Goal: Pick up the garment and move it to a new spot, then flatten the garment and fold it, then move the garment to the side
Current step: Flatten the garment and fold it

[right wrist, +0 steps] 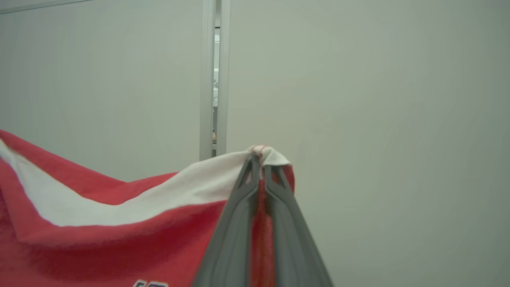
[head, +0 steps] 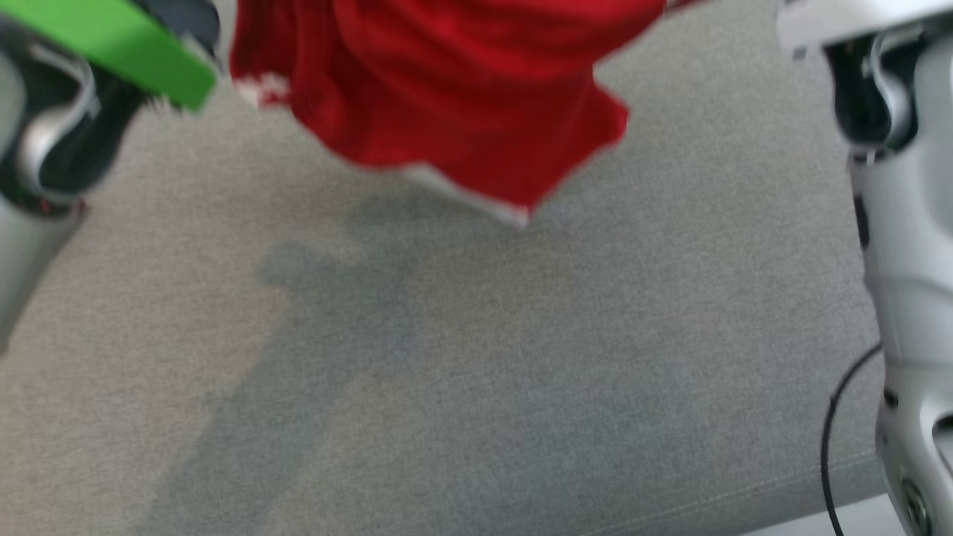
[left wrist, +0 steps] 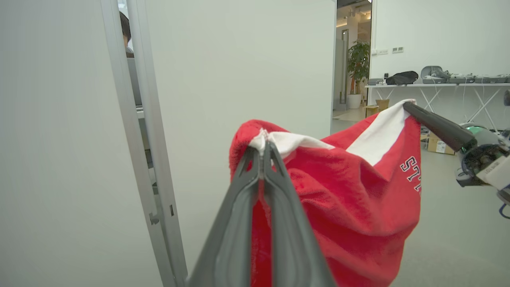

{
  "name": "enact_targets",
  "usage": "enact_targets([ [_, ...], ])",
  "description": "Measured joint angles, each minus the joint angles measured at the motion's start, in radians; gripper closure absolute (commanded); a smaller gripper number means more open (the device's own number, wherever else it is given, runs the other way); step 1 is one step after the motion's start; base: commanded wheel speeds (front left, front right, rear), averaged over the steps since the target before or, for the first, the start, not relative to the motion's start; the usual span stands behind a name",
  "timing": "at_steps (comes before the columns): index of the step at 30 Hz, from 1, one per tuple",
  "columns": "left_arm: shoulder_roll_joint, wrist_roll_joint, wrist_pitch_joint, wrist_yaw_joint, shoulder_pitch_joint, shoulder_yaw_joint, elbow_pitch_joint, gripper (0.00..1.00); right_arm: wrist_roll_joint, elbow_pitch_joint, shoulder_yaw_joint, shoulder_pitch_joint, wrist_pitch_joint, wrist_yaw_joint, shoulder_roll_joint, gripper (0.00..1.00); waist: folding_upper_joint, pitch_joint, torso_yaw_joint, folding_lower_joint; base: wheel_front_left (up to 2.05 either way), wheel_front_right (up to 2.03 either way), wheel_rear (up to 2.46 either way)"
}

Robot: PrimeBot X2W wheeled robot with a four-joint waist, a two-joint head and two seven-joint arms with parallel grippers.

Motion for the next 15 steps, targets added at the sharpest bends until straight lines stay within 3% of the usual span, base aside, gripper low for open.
enact_targets([
  [6, -0.071, 0.04, -0.091, 0.0, -0.185, -0.052, 0.144, 1.0, -0.082, 0.117, -0.037, -0.175, -0.094, 0.0, 0.052, 1.0, 0.0, 0.096, -0.018, 0.0, 0.0, 0.0, 0.0],
  [15, -0.053, -0.035, -0.206, 0.0, -0.073, -0.189, 0.17, 1.0, -0.081, 0.105, 0.044, -0.016, -0.109, 0.0, 0.084, 1.0, 0.0, 0.194, -0.036, 0.0, 0.0, 0.0, 0.0],
])
